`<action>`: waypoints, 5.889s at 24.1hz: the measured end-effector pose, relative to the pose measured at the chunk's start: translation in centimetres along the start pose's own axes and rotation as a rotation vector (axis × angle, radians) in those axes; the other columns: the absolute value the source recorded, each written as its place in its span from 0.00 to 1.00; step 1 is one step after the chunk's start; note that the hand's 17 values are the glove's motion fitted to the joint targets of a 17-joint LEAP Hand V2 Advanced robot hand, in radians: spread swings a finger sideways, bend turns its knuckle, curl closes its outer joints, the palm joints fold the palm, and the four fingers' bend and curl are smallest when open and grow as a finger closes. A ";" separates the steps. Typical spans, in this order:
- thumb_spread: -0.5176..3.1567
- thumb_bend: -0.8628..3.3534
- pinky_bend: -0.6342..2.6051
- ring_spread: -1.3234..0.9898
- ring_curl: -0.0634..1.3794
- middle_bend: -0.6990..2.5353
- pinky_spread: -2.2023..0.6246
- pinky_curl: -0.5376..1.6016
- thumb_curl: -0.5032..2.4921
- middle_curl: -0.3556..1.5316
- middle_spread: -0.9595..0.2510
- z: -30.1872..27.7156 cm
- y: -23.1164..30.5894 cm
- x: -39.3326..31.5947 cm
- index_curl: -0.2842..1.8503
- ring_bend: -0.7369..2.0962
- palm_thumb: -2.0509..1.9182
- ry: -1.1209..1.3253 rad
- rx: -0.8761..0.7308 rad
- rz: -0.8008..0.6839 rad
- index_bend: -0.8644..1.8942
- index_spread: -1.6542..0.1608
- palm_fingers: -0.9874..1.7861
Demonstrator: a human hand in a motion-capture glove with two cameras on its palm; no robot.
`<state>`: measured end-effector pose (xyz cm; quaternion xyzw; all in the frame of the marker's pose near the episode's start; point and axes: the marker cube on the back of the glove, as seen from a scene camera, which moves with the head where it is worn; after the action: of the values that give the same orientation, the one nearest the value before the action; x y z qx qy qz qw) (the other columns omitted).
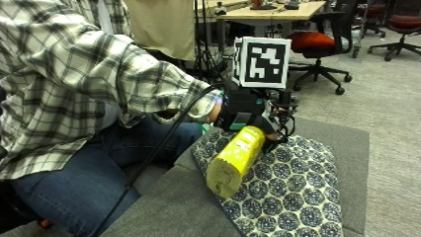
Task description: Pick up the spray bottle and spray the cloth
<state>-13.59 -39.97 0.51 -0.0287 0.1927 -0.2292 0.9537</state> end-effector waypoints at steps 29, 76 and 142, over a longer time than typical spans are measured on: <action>0.20 0.20 0.36 0.47 0.38 0.36 0.72 0.43 0.45 0.47 0.65 -6.1 1.8 3.2 0.36 0.47 0.79 -0.745 0.366 0.190 0.37 0.74 0.79; 0.20 0.20 0.36 0.48 0.38 0.36 0.72 0.43 0.45 0.47 0.65 -9.0 -3.2 -10.1 0.36 0.46 0.79 -1.429 0.663 -0.049 0.36 0.75 0.79; 0.39 0.18 0.37 0.59 0.27 0.25 0.83 0.41 0.36 0.33 0.70 -3.4 6.5 -8.6 0.25 0.34 0.66 -0.727 0.163 -0.086 0.36 0.67 0.30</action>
<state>-19.15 -30.25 -0.47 -0.0403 -0.1789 -0.2585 0.9484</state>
